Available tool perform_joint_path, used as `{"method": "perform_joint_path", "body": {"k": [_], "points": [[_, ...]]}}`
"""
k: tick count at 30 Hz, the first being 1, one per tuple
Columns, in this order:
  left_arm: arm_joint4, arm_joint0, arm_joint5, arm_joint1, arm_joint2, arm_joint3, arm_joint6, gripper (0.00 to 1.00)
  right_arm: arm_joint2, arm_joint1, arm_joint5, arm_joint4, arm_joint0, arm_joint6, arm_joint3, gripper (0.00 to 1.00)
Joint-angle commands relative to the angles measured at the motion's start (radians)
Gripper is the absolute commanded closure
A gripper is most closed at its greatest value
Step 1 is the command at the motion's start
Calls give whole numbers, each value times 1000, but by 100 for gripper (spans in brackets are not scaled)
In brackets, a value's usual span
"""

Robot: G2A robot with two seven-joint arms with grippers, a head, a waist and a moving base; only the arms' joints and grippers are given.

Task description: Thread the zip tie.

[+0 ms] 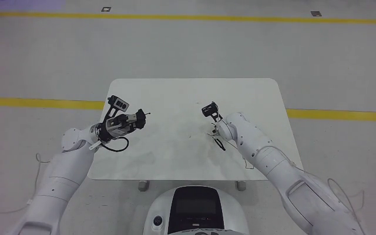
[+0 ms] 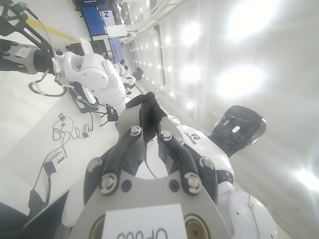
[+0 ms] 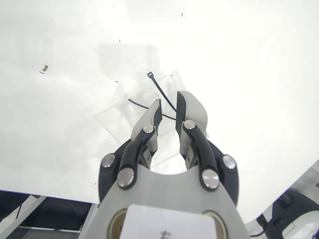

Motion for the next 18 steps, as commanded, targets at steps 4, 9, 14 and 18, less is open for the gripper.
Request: {"method": "perform_joint_path", "body": {"k": [4,9,14,18], "points": [[0,0,0,0,0,0,0,100,-1,-10,-5,1,10,-1,22,100],[0,0,0,0,0,0,0,100,21,-9,-7,1,4,3,1,100],[0,0,0,0,0,0,0,100,89,18,-28,-3,-41,22,-107,100],[0,0,0,0,0,0,0,100,189,53,-76,29,-111,35,-238,100]]}}
